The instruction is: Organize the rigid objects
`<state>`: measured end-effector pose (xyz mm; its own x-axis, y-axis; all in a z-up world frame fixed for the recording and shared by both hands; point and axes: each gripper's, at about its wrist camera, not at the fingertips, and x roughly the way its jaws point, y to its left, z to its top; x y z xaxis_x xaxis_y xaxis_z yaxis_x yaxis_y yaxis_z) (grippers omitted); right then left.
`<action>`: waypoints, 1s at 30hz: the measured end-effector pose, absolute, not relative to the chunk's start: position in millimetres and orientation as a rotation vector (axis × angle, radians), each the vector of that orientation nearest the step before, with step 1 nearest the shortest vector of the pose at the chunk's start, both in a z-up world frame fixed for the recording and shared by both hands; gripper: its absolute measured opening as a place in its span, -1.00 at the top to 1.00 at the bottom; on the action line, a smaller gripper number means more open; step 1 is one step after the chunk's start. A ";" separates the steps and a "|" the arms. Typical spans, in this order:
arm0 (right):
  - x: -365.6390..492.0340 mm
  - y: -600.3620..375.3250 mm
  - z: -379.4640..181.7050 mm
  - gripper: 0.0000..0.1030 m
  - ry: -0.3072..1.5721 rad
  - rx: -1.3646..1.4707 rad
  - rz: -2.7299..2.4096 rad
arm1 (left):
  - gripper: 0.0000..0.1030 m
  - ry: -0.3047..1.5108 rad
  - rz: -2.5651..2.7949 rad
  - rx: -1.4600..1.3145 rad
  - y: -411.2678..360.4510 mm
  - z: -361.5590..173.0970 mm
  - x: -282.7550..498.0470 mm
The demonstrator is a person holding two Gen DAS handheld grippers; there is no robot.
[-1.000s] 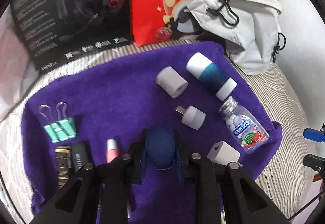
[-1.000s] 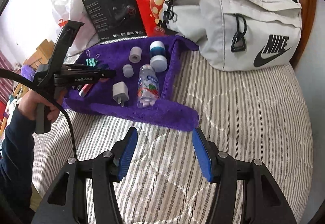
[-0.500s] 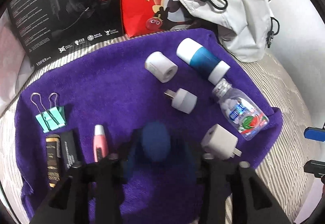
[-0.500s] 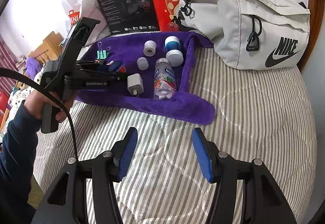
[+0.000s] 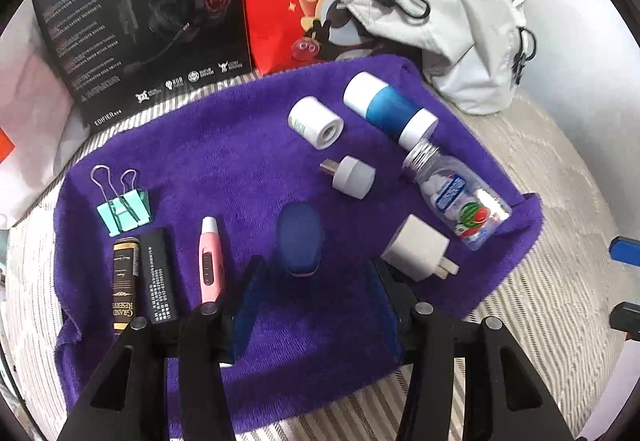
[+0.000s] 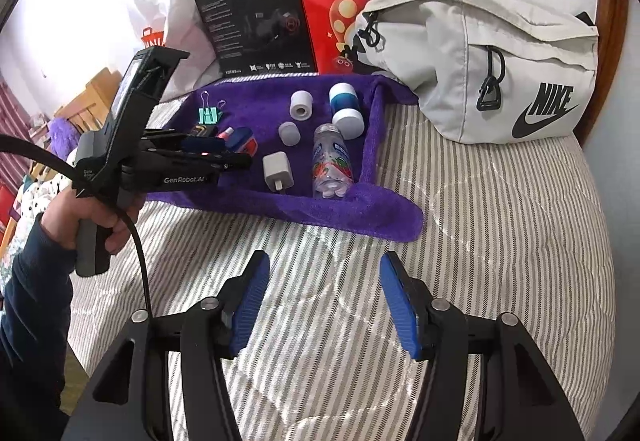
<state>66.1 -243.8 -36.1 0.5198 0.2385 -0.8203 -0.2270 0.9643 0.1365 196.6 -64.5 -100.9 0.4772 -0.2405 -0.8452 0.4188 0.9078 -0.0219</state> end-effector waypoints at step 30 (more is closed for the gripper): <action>49.1 -194.8 -13.1 -1.00 0.922 0.005 0.156 | -1.00 0.837 -0.022 0.010 27.2 -48.7 39.7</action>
